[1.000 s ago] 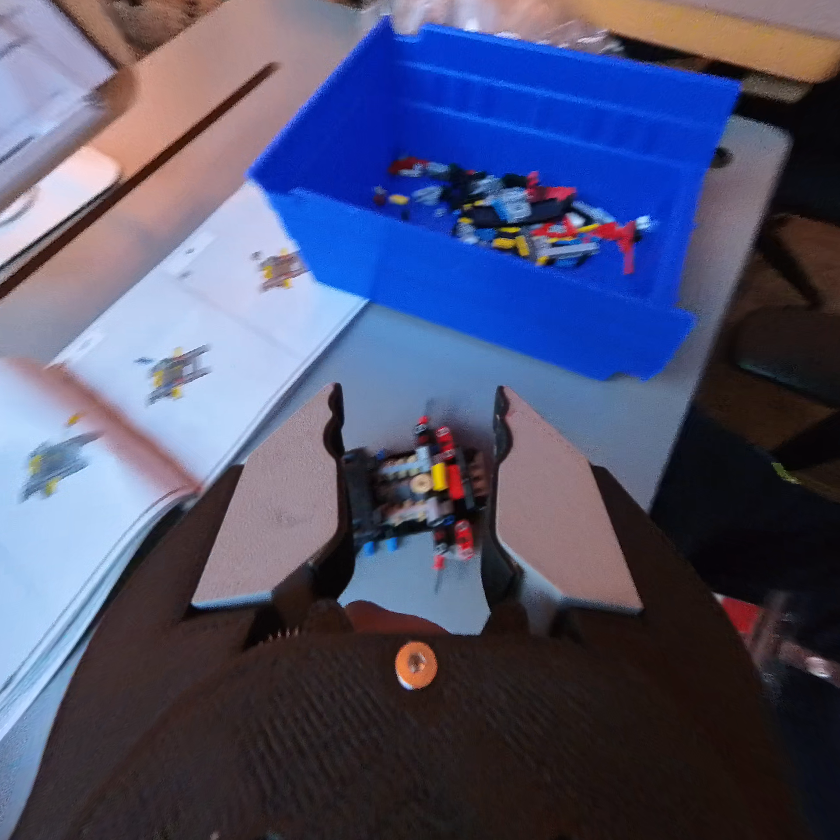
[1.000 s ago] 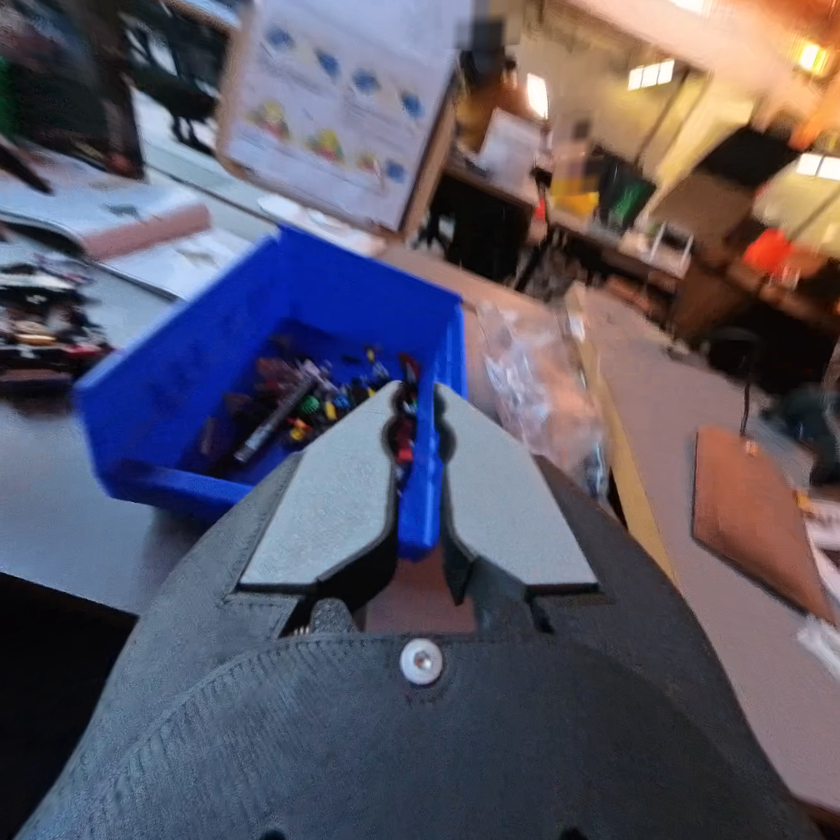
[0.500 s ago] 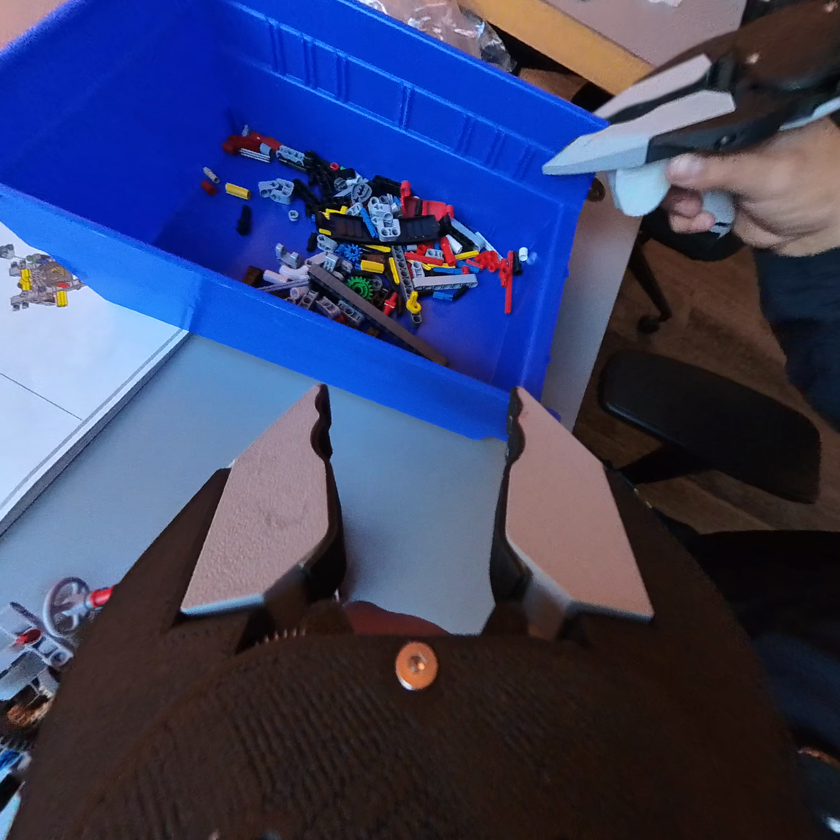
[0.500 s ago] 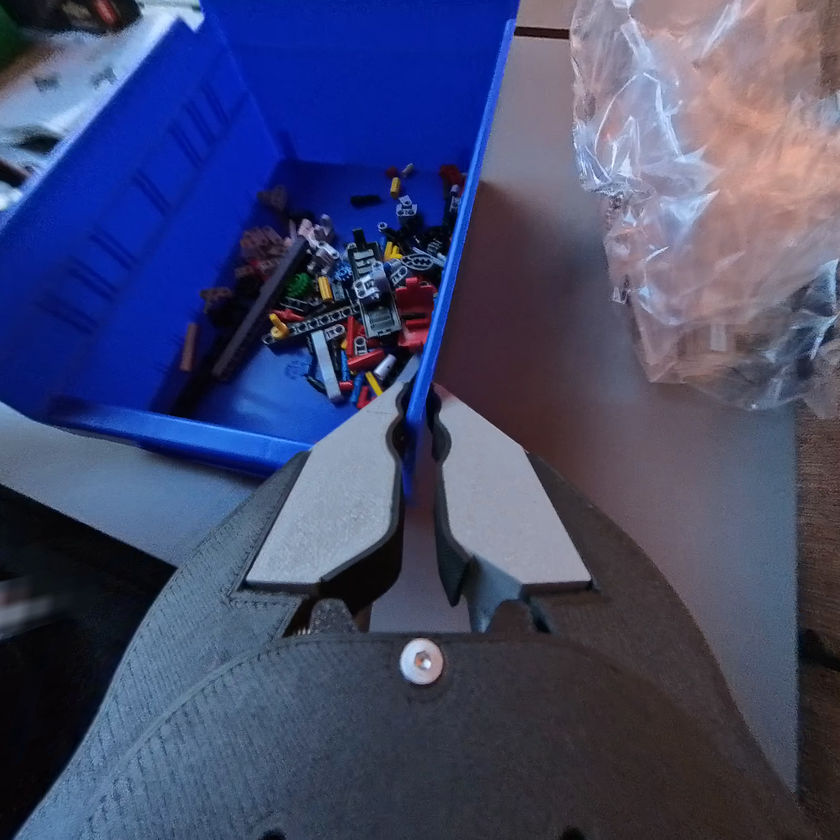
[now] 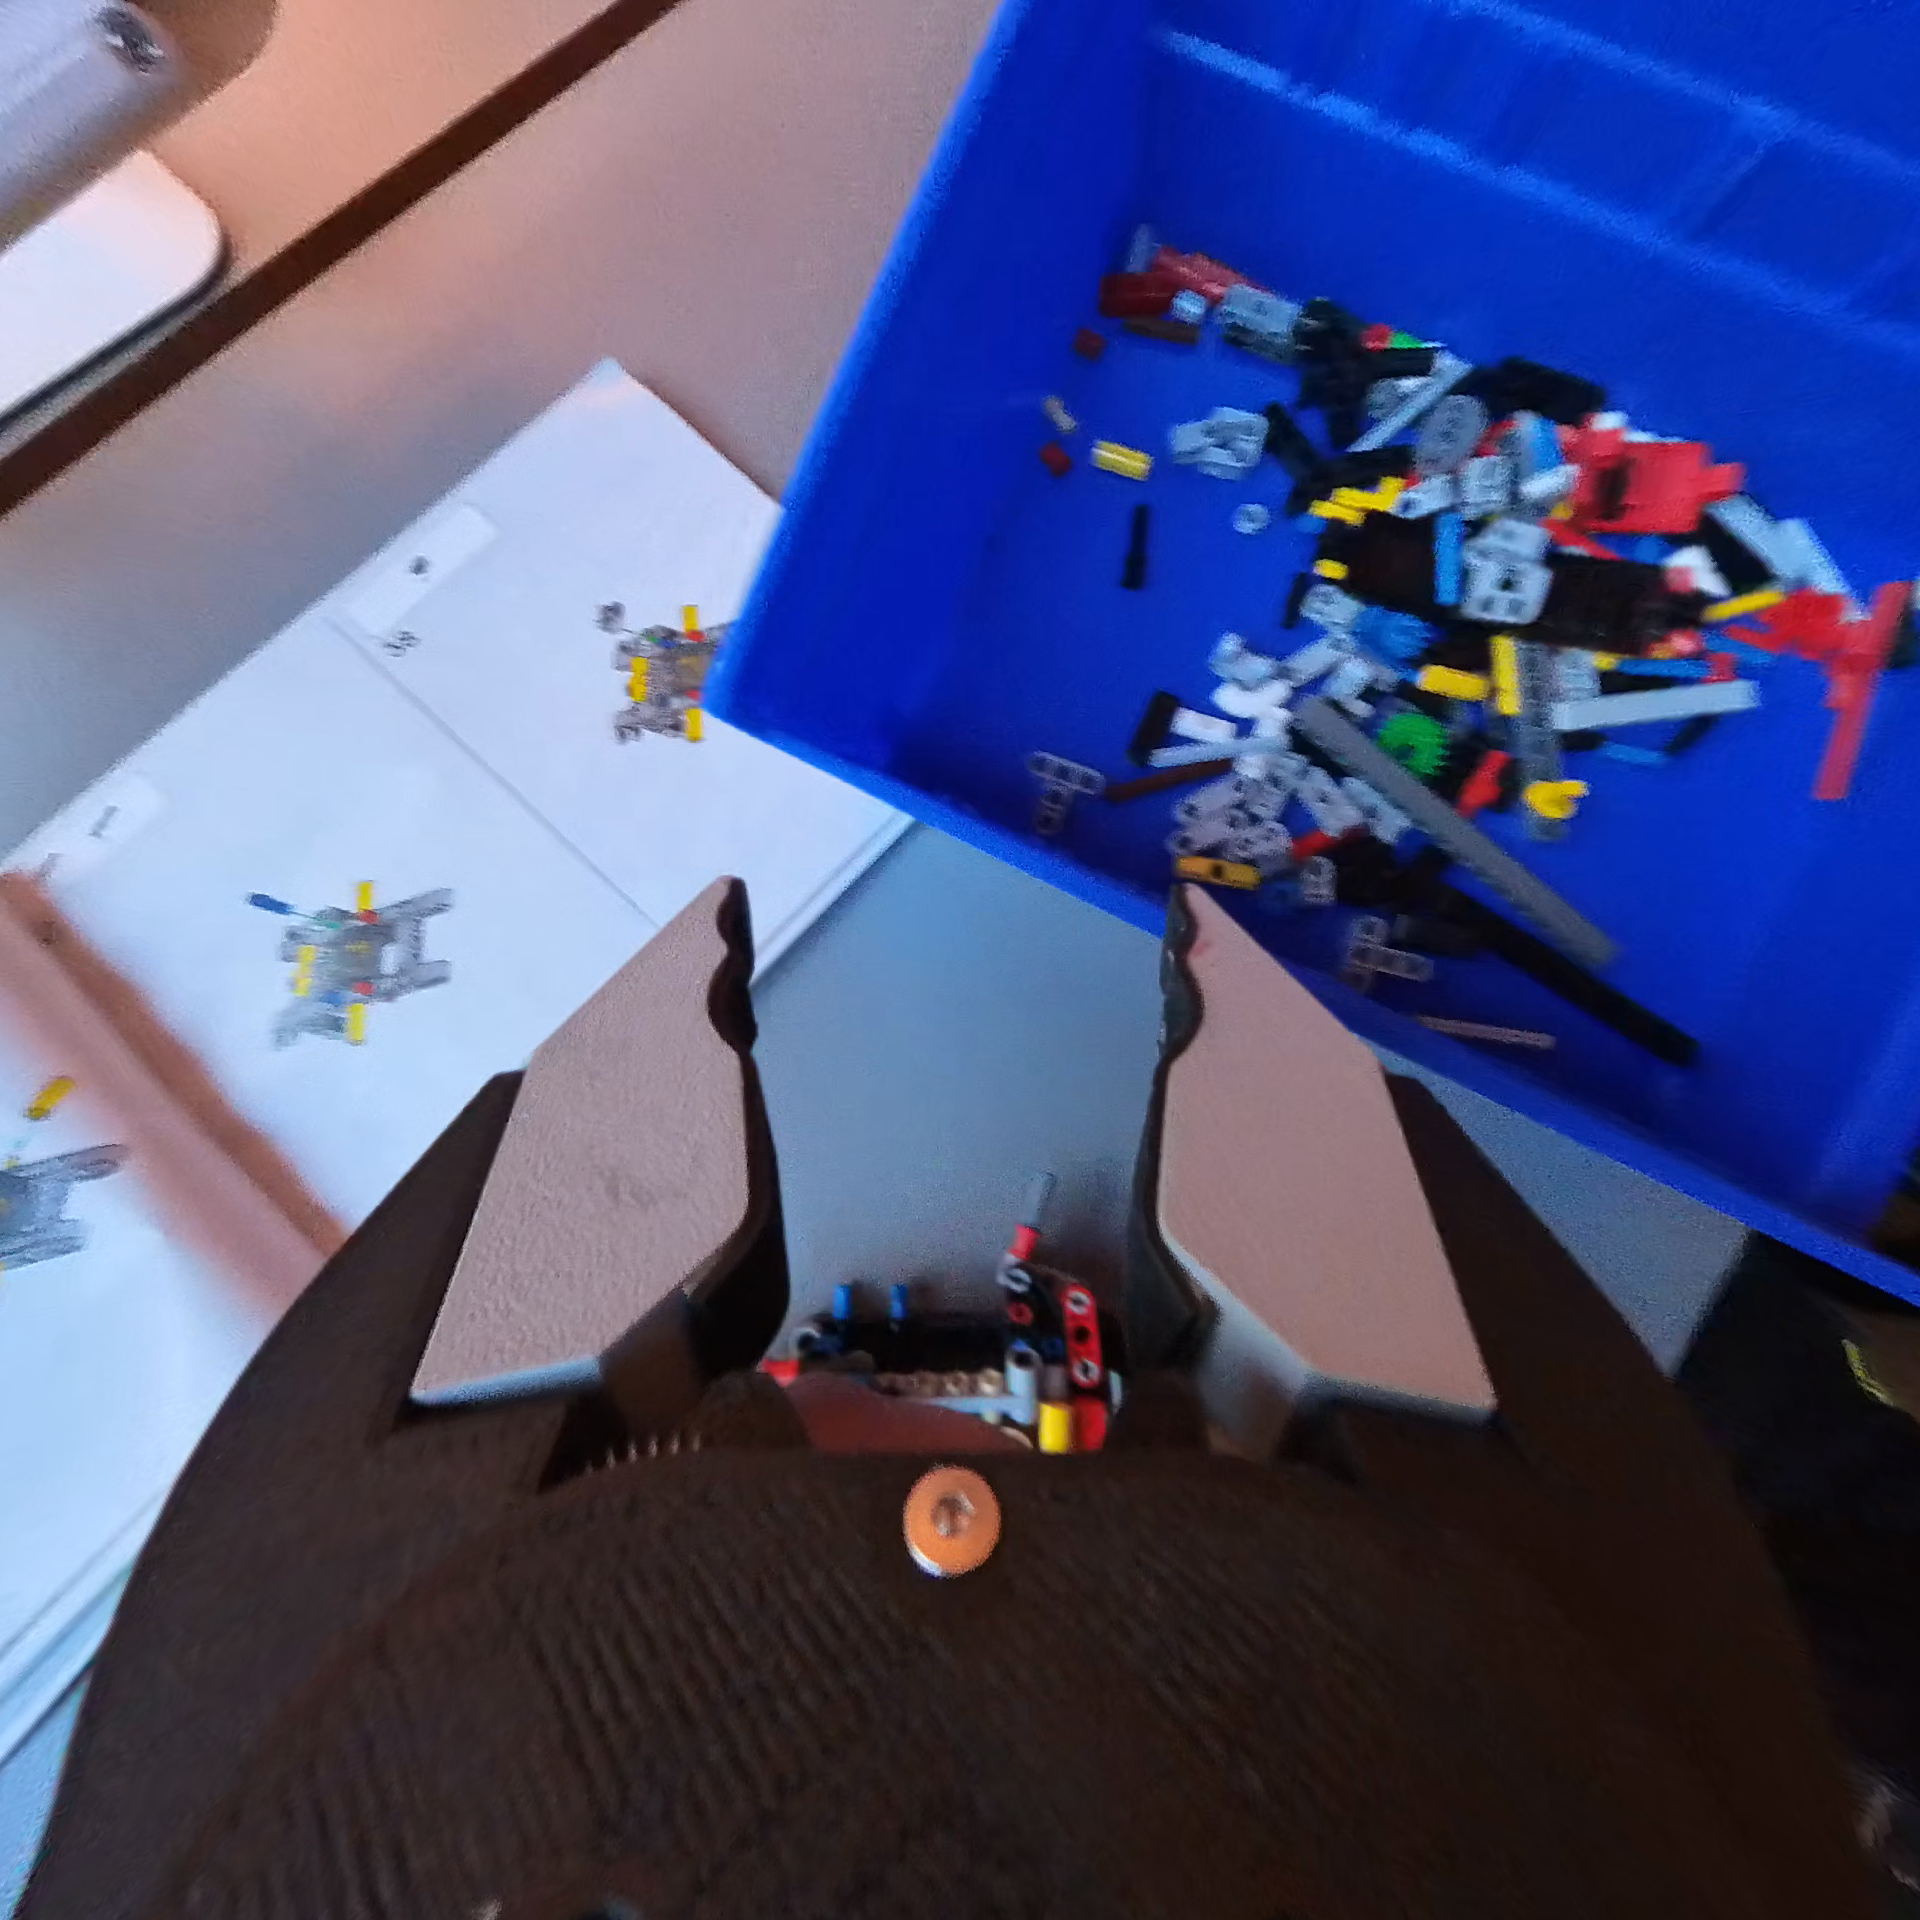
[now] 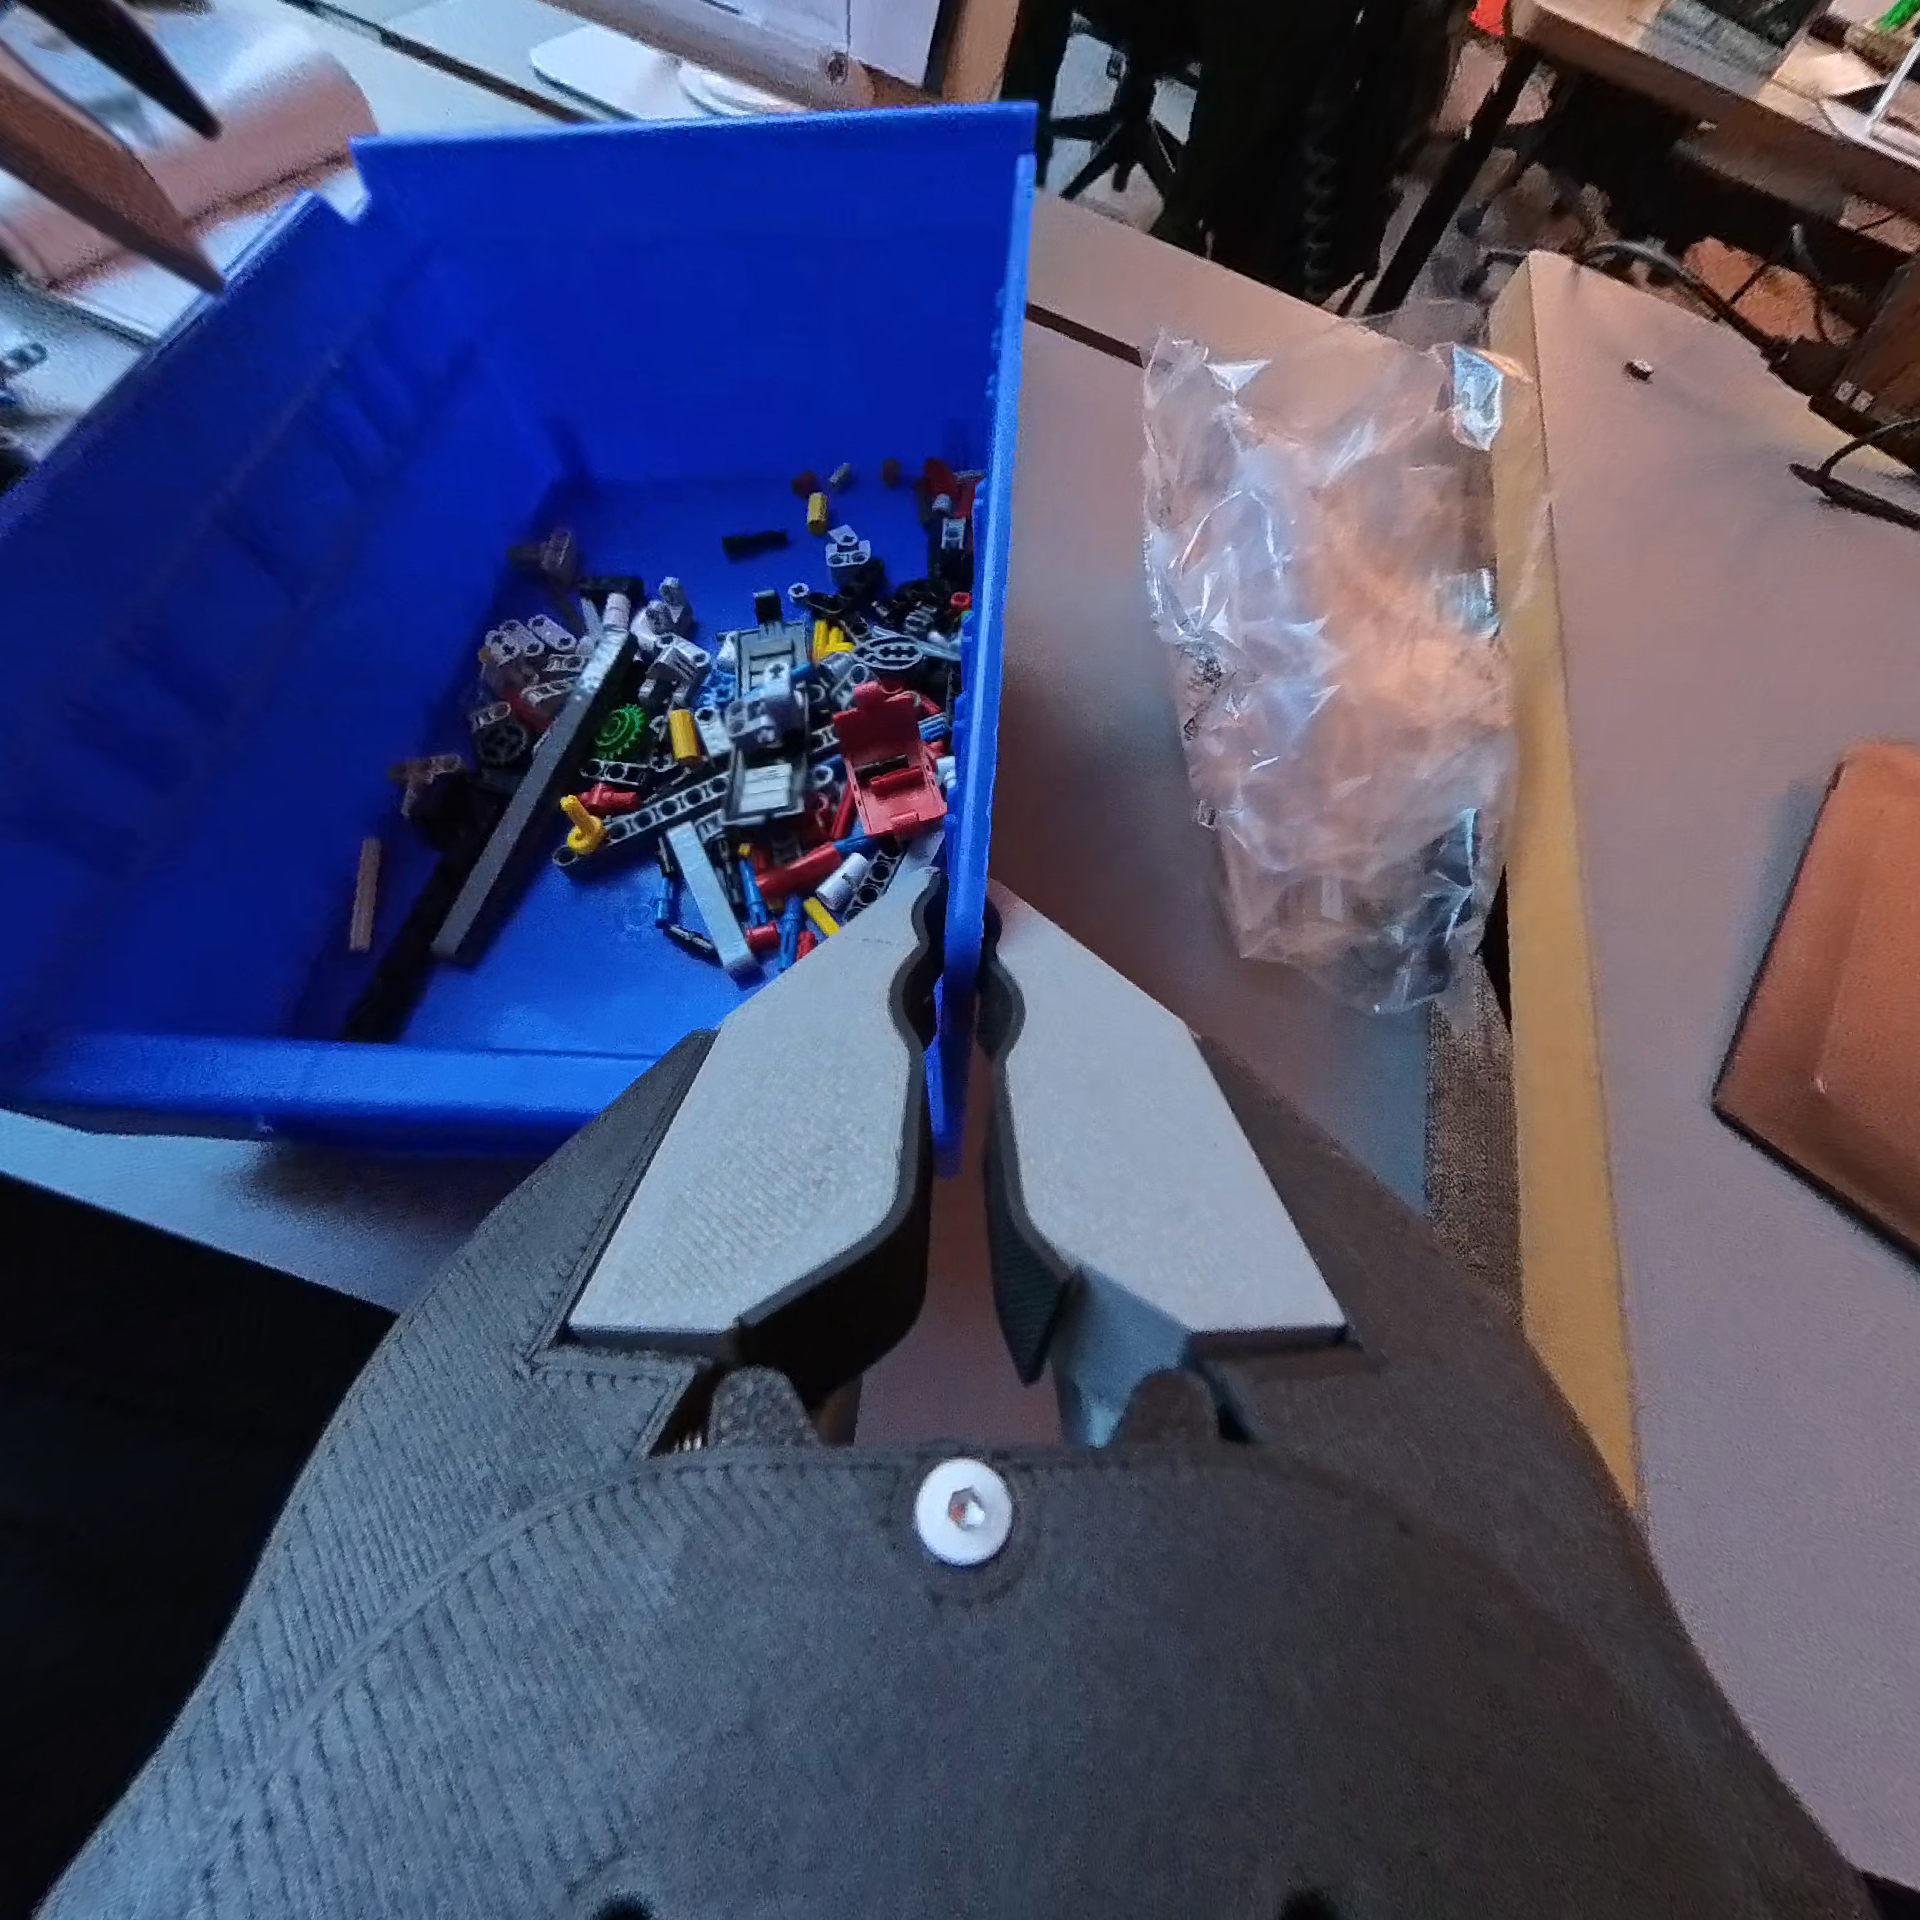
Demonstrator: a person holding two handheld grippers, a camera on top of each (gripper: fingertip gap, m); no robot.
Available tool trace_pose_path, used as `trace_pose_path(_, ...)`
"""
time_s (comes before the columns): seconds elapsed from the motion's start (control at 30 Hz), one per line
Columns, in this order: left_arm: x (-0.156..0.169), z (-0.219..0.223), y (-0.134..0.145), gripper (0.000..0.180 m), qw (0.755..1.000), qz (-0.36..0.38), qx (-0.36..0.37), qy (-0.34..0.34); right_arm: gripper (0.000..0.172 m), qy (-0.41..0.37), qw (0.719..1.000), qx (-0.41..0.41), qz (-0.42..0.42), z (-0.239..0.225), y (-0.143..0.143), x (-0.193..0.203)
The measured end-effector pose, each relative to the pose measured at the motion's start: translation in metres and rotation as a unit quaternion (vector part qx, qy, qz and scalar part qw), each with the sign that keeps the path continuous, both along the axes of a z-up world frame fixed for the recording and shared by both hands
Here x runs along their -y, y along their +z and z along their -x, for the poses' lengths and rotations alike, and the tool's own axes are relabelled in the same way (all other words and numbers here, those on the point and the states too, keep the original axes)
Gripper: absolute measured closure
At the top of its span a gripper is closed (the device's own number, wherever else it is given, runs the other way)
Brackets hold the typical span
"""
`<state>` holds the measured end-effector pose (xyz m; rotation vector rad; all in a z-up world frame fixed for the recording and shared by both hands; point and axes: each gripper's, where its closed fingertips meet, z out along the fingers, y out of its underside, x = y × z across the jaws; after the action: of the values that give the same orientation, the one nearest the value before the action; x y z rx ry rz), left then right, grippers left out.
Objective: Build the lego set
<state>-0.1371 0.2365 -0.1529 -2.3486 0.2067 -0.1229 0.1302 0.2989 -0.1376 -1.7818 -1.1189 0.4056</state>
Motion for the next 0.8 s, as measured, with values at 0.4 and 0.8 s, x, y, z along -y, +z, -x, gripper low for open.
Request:
trace_pose_path(0.4,-0.013,-0.025,-0.029,0.139,0.994,0.054,0.077,-0.048,0.171,0.003,1.0,0.0,-0.026,0.004,0.005,0.016)
trace_pose_path(0.8,-0.023,0.004,-0.024,0.128,0.997,0.046,-0.046,-0.036,0.171,0.007,0.998,0.014,-0.067,0.01,0.017,0.014)
